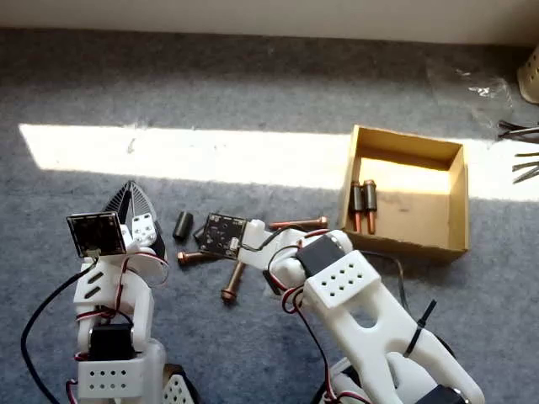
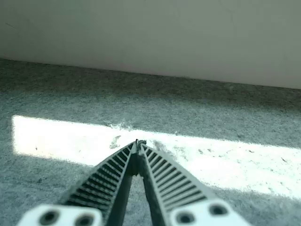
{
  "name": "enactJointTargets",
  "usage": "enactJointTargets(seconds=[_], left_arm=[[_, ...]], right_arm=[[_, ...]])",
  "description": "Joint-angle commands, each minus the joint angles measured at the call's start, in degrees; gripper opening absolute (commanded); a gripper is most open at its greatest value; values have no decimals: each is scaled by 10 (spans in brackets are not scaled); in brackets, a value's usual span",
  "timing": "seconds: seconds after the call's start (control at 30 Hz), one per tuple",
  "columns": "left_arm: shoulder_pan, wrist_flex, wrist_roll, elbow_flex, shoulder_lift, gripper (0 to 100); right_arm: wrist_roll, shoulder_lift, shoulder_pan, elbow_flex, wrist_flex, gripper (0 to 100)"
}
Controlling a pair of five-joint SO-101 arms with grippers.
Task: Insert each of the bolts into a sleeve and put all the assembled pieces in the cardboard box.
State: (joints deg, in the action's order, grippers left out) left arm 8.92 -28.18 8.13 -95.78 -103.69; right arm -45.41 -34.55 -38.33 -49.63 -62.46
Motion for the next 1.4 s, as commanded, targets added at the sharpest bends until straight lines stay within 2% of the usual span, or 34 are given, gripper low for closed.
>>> enactJointTargets(seconds=[0.0,0.07,0.23,0.47,0.73,0.9,1.37], left_arm=[[8,12,0,-6,-2,21],[8,12,-1,-6,-2,21],[10,12,-1,-4,-2,21],[45,13,1,-2,-3,18],[44,13,0,-6,-3,6],[44,13,0,-7,-3,6],[45,13,-1,-7,-3,6]], right_arm=[[-5,-15,-6,1,21,170],[-11,-11,-5,1,36,170],[-96,-11,-25,-22,44,170],[-130,-9,6,-44,153,170],[-132,9,26,-44,213,165],[-131,102,39,-40,233,64],[-149,143,22,-7,233,80]])
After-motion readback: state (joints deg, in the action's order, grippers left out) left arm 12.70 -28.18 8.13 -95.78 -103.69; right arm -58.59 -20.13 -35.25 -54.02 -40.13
